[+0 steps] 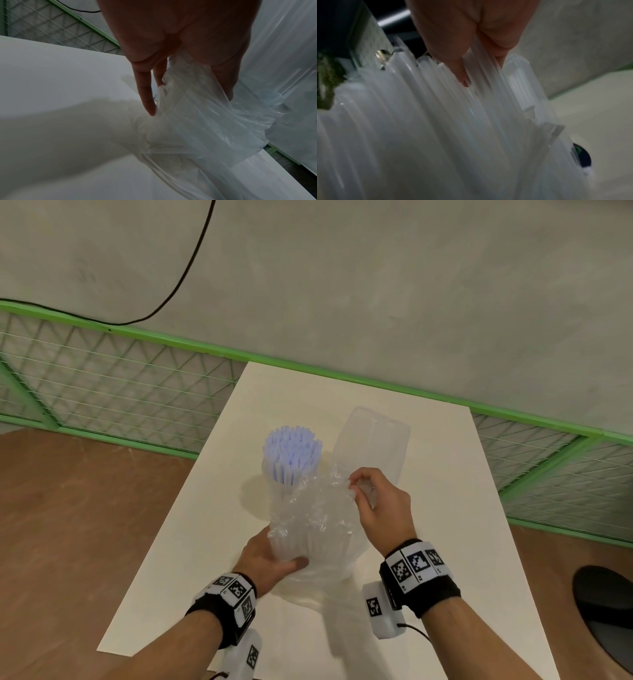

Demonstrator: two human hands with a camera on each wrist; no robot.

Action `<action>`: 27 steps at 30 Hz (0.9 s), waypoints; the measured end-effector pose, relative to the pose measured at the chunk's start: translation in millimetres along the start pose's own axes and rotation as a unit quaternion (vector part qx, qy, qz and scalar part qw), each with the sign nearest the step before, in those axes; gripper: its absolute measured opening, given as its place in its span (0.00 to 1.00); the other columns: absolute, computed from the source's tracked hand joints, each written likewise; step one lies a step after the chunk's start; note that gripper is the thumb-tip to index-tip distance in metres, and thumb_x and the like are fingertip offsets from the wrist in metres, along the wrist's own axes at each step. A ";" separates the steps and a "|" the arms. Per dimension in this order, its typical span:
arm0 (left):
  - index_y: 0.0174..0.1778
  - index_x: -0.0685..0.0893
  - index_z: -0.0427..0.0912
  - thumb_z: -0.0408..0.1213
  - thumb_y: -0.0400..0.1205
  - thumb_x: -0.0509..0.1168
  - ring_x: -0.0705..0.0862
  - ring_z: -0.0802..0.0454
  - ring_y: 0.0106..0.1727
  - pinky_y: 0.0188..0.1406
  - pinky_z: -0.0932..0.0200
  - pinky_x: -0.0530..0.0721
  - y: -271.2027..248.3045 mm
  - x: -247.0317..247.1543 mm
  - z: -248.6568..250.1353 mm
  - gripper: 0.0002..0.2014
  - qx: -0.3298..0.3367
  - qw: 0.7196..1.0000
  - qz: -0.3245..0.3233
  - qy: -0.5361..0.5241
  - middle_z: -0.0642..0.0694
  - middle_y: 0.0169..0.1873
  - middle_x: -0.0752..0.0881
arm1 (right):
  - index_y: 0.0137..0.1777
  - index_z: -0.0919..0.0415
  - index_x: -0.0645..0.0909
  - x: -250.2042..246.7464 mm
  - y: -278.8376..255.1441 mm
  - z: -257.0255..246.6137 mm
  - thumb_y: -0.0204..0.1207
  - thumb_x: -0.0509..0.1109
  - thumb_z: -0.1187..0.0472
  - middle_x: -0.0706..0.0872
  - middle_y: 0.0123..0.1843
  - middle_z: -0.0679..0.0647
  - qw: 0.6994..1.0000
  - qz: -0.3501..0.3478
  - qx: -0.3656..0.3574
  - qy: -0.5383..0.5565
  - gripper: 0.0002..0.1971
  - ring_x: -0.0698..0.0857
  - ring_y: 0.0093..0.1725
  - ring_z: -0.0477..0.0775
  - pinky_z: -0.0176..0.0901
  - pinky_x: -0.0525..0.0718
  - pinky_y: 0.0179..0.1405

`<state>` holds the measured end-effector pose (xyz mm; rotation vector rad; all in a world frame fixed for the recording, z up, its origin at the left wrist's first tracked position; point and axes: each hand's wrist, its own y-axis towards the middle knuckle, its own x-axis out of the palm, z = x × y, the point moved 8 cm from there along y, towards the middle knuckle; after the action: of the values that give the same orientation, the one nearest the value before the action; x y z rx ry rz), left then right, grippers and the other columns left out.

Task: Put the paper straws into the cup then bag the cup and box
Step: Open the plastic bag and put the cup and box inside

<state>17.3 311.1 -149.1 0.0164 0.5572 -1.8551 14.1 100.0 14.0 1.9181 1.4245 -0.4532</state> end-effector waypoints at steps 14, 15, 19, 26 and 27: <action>0.55 0.85 0.58 0.53 0.57 0.84 0.89 0.59 0.52 0.58 0.58 0.85 -2.6 -1.7 5.8 0.30 0.004 1.000 -0.004 0.003 0.57 0.46 0.91 | 0.50 0.51 0.85 -47.3 39.6 -13.0 0.69 0.82 0.57 0.90 0.38 0.42 0.995 0.065 0.066 0.044 0.12 0.88 0.43 0.38 0.31 0.82 0.53; 0.56 0.85 0.58 0.56 0.55 0.82 0.89 0.59 0.52 0.59 0.58 0.85 -2.6 -1.7 6.3 0.32 0.005 1.000 -0.005 0.005 0.58 0.46 0.91 | 0.50 0.50 0.85 -46.6 41.7 -14.0 0.70 0.81 0.56 0.90 0.39 0.42 0.996 0.059 0.065 0.035 0.11 0.88 0.43 0.39 0.35 0.83 0.55; 0.55 0.84 0.60 0.57 0.54 0.82 0.89 0.59 0.53 0.60 0.56 0.85 -3.6 -2.4 4.3 0.32 0.000 1.000 -0.002 -0.002 0.57 0.47 0.92 | 0.53 0.52 0.85 -66.3 52.3 -25.8 0.75 0.77 0.56 0.91 0.42 0.44 0.996 0.071 0.034 0.034 0.09 0.91 0.40 0.46 0.37 0.82 0.58; 0.51 0.83 0.62 0.53 0.56 0.83 0.89 0.56 0.53 0.62 0.51 0.85 -2.9 -3.0 6.9 0.28 -0.013 1.000 0.002 0.010 0.57 0.47 0.91 | 0.51 0.46 0.84 -137.3 75.3 -38.7 0.70 0.78 0.51 0.93 0.41 0.48 0.984 0.160 0.004 0.081 0.11 0.92 0.39 0.51 0.60 0.89 0.49; 0.50 0.82 0.63 0.51 0.57 0.84 0.89 0.56 0.53 0.62 0.52 0.85 -2.9 -3.1 7.6 0.27 -0.012 1.000 0.003 0.012 0.57 0.47 0.91 | 0.51 0.46 0.85 -143.9 77.7 -37.6 0.69 0.79 0.50 0.93 0.41 0.49 0.981 0.170 0.008 0.093 0.11 0.93 0.39 0.53 0.61 0.89 0.49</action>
<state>17.8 311.7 -140.4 0.0243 0.5951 -1.8442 33.8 15.0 157.4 2.2095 1.1700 -0.1259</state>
